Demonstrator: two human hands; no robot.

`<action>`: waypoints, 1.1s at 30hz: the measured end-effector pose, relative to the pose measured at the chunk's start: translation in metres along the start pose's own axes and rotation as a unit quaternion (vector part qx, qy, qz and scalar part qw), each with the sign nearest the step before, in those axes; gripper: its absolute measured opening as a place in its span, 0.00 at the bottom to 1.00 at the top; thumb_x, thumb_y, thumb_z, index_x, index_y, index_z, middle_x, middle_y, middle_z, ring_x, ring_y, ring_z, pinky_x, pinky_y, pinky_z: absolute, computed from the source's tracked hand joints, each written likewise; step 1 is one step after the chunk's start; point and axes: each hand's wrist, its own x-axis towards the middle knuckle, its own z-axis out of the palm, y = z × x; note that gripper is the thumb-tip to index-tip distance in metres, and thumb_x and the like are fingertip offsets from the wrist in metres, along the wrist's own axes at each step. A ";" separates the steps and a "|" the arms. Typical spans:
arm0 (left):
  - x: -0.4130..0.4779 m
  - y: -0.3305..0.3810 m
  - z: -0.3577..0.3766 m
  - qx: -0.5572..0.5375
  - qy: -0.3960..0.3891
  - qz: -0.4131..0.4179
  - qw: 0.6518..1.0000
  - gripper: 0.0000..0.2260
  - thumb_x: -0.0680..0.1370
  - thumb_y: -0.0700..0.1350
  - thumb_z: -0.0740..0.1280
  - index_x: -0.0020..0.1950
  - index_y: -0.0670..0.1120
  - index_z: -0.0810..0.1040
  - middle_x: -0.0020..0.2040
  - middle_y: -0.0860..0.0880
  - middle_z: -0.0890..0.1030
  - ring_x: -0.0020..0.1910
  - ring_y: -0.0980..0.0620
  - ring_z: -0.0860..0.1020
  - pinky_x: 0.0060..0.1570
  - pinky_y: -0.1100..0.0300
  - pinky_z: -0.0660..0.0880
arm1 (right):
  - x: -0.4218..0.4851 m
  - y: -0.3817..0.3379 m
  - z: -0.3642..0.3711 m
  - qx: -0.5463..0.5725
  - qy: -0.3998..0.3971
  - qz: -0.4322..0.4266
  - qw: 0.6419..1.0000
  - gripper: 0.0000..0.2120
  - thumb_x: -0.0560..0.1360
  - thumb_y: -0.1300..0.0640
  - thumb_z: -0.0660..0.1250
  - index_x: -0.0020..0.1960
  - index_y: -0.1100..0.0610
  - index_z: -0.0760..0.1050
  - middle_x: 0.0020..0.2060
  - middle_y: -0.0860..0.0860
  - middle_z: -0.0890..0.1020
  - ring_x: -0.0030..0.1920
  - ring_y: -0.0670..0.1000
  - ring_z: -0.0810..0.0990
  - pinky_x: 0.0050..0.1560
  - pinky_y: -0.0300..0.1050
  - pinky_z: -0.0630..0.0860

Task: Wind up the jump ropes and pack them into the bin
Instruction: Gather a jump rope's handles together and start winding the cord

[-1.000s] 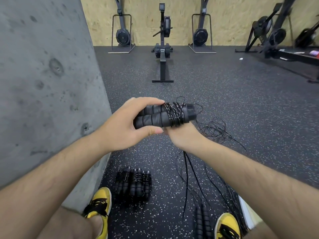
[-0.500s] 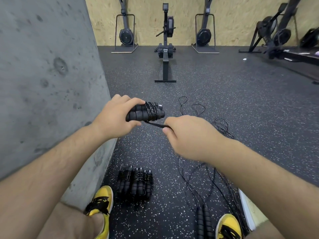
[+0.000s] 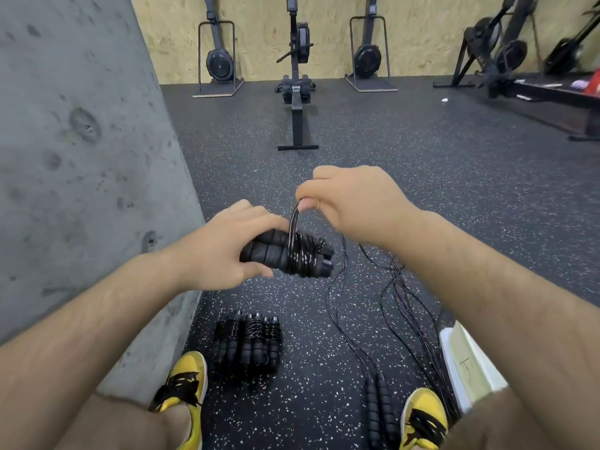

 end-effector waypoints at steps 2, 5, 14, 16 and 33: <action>-0.003 0.013 -0.004 -0.043 0.007 -0.002 0.999 0.28 0.69 0.55 0.76 0.66 0.57 0.70 0.54 0.62 0.73 0.55 0.54 0.71 0.58 0.57 0.69 | 0.000 0.007 -0.002 0.034 -0.043 0.030 0.998 0.19 0.80 0.38 0.52 0.54 0.44 0.79 0.44 0.46 0.76 0.42 0.53 0.78 0.38 0.44 0.66; -0.007 0.028 -0.009 -0.160 0.020 -0.027 0.987 0.31 0.68 0.52 0.77 0.65 0.58 0.65 0.61 0.54 0.74 0.65 0.51 0.74 0.65 0.51 0.73 | -0.002 0.014 -0.001 0.138 -0.110 0.061 0.982 0.16 0.81 0.40 0.56 0.54 0.45 0.80 0.44 0.43 0.77 0.48 0.48 0.77 0.47 0.46 0.72; 0.003 0.034 -0.015 -0.129 0.191 -0.030 0.973 0.31 0.73 0.59 0.73 0.73 0.54 0.69 0.65 0.68 0.71 0.65 0.53 0.73 0.68 0.52 0.69 | -0.022 -0.036 0.019 0.492 -0.246 0.275 0.789 0.18 0.85 0.53 0.54 0.38 0.55 0.69 0.31 0.46 0.73 0.27 0.42 0.69 0.32 0.34 0.71; 0.007 0.022 -0.012 -0.080 0.188 -0.049 0.978 0.32 0.72 0.61 0.71 0.73 0.52 0.69 0.63 0.61 0.74 0.62 0.51 0.73 0.67 0.49 0.68 | -0.020 -0.053 0.025 0.513 -0.243 0.300 0.767 0.20 0.85 0.47 0.50 0.41 0.55 0.70 0.29 0.45 0.72 0.28 0.44 0.68 0.32 0.38 0.70; -0.001 -0.040 0.004 0.053 0.038 -0.116 0.991 0.32 0.69 0.63 0.69 0.70 0.57 0.67 0.55 0.51 0.76 0.56 0.44 0.73 0.60 0.46 0.70 | -0.015 -0.051 -0.034 0.062 -0.201 0.040 0.977 0.11 0.83 0.48 0.53 0.47 0.49 0.69 0.41 0.47 0.75 0.40 0.53 0.74 0.37 0.46 0.67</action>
